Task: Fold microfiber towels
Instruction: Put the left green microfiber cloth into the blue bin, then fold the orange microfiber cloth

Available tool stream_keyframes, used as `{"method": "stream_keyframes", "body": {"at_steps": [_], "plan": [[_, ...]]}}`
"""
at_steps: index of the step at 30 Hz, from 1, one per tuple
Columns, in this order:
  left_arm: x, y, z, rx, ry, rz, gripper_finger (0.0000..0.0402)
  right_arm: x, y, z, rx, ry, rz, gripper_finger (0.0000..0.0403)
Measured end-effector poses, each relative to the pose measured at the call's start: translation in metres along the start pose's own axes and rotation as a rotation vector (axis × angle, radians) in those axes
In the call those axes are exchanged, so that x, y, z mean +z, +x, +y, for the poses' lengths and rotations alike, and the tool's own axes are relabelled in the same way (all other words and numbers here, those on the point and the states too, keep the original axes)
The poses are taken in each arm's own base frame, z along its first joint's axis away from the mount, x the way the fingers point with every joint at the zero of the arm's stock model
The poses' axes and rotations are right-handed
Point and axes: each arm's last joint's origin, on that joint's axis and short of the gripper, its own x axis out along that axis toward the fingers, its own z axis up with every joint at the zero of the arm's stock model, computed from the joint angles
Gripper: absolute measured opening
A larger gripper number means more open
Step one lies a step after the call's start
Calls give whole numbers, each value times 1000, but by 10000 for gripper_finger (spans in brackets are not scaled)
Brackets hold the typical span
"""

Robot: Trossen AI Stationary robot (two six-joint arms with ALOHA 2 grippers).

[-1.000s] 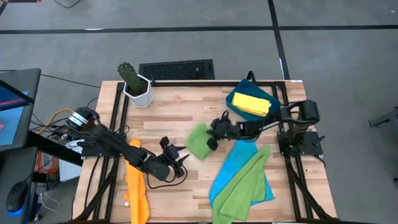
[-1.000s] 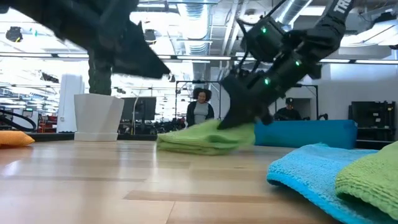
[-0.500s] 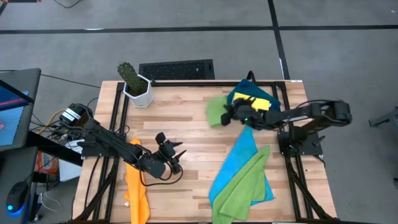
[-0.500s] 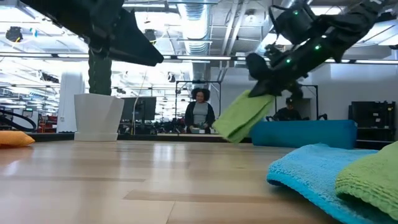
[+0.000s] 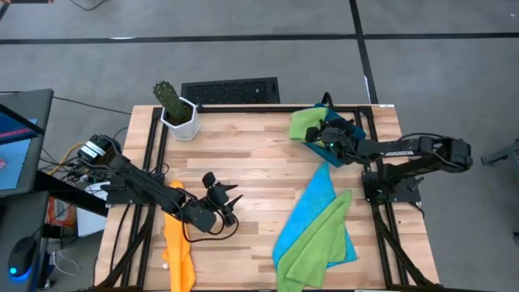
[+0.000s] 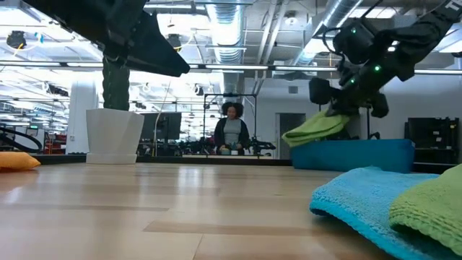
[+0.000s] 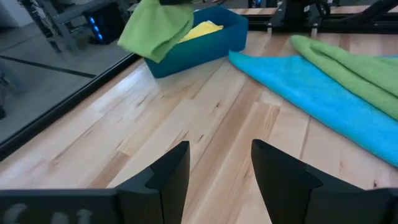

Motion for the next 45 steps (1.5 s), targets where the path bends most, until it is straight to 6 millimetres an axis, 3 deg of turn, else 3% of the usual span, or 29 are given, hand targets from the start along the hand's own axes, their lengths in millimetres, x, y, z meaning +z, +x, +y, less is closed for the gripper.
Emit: {"method": "stream_keyframes", "body": {"at_steps": [11, 24, 27, 31, 38, 45], "plan": [[0, 0, 0, 8, -3, -5, 166, -13, 8, -27, -197, 27, 136, 22], [0, 0, 0, 11, -4, -7, 166, -22, 2, -30, -209, -30, 219, 65], [0, 0, 0, -6, 4, 5, 166, -24, 0, -30, -205, -81, 235, 84], [-1, 0, -1, -36, 35, 20, 166, -23, -2, -32, -200, -159, 252, 139], [1, 1, -3, -103, 1, 28, 166, -12, -13, -32, -88, -190, 260, 245], [10, 6, -7, -287, -29, 35, 166, 4, -50, -23, 280, -161, 295, 258]]}}
